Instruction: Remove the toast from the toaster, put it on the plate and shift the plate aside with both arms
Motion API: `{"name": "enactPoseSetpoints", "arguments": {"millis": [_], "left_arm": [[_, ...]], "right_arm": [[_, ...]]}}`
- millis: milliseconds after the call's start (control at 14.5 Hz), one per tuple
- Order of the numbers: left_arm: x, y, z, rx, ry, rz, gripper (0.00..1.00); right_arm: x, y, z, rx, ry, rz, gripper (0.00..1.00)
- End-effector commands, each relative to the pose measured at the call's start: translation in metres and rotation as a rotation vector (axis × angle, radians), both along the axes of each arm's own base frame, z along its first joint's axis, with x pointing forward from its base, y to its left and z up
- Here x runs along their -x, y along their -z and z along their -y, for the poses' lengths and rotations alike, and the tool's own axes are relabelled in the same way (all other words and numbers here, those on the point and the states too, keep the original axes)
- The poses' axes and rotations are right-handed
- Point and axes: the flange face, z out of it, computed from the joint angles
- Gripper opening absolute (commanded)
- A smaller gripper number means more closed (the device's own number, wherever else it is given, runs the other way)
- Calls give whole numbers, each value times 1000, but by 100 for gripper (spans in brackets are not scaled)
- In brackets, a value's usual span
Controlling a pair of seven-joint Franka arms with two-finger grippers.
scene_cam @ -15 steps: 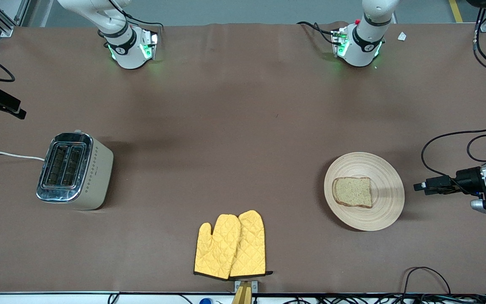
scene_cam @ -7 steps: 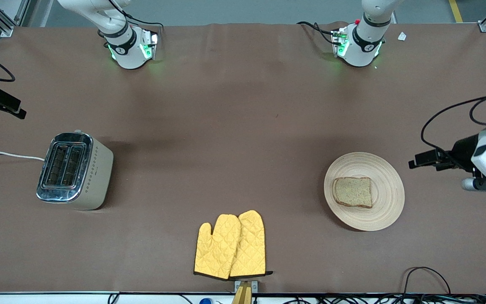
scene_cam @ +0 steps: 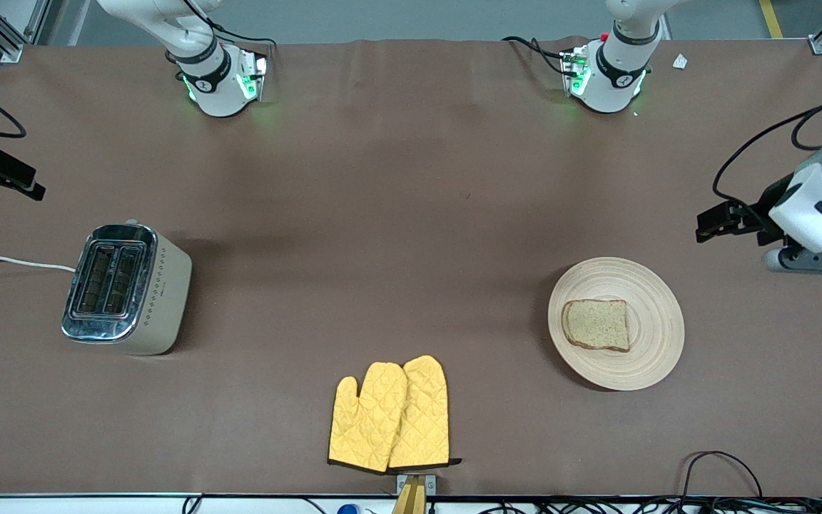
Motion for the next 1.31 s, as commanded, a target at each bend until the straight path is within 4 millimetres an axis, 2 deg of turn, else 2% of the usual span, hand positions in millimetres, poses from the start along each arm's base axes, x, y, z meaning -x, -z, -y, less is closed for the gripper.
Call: {"name": "enactPoseSetpoints", "arguments": {"millis": [0, 69, 275, 550, 1239], "left_arm": [[20, -30, -9, -54, -15, 33, 100], [27, -34, -5, -62, -11, 15, 100], [46, -48, -9, -68, -29, -11, 100], [76, -51, -24, -20, -69, -29, 100], [84, -60, -21, -25, -70, -42, 100]], "right_arm": [[7, -6, -1, 14, -6, 1, 100], [7, -6, -1, 14, -5, 1, 100], [7, -6, -1, 14, -3, 1, 100], [7, -6, -1, 14, -5, 0, 100], [8, -7, -1, 20, -4, 2, 100]]}}
